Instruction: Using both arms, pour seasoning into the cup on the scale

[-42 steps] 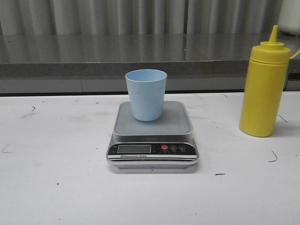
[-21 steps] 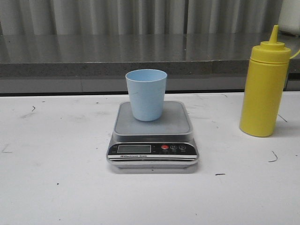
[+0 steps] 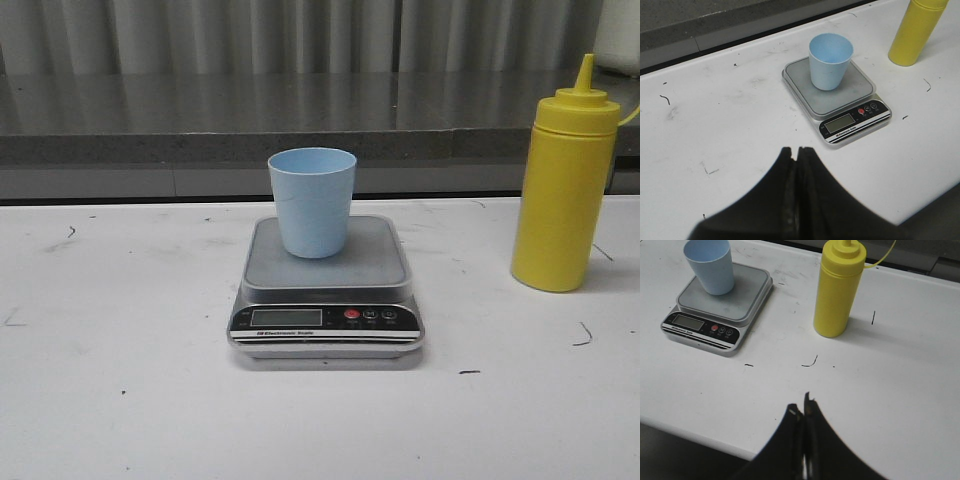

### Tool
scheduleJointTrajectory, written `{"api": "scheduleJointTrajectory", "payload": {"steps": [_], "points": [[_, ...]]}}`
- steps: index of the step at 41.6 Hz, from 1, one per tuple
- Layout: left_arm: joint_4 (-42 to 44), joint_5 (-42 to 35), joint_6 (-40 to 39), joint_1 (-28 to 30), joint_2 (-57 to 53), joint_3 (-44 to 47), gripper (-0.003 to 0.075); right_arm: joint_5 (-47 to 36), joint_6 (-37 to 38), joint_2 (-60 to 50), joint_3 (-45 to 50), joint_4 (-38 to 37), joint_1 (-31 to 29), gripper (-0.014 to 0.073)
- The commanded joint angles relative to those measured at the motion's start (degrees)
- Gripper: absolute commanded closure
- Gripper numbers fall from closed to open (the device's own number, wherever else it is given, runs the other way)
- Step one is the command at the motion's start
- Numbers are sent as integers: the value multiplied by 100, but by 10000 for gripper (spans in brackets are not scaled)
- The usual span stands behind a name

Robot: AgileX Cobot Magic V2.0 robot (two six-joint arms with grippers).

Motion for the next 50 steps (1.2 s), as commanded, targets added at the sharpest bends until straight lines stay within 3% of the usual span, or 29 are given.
{"api": "scheduleJointTrajectory", "payload": {"steps": [1, 12, 24, 28, 35, 41, 50], "points": [[-44, -400, -39, -17, -3, -145, 740, -359, -43, 45, -129, 26, 3, 714], [-126, -743, -39, 152, -334, 227, 740, -360, -43, 45, -129, 26, -8, 714], [-80, -2545, -39, 1569, -1810, 2132, 740, -360, -43, 45, -129, 26, -8, 714], [-244, -3392, -39, 2086, -2317, 2936, 740, -360, -43, 45, -129, 26, -8, 714], [-563, -4203, -39, 2771, -3165, 4007, 740, -360, -43, 45, -129, 26, -8, 714], [-640, -4517, -39, 3128, -3629, 4504, 740, -360, -43, 45, -129, 26, -8, 714], [-640, -4686, -39, 3137, -3897, 4924, 740, -358, -43, 45, -129, 26, -7, 714]]}}
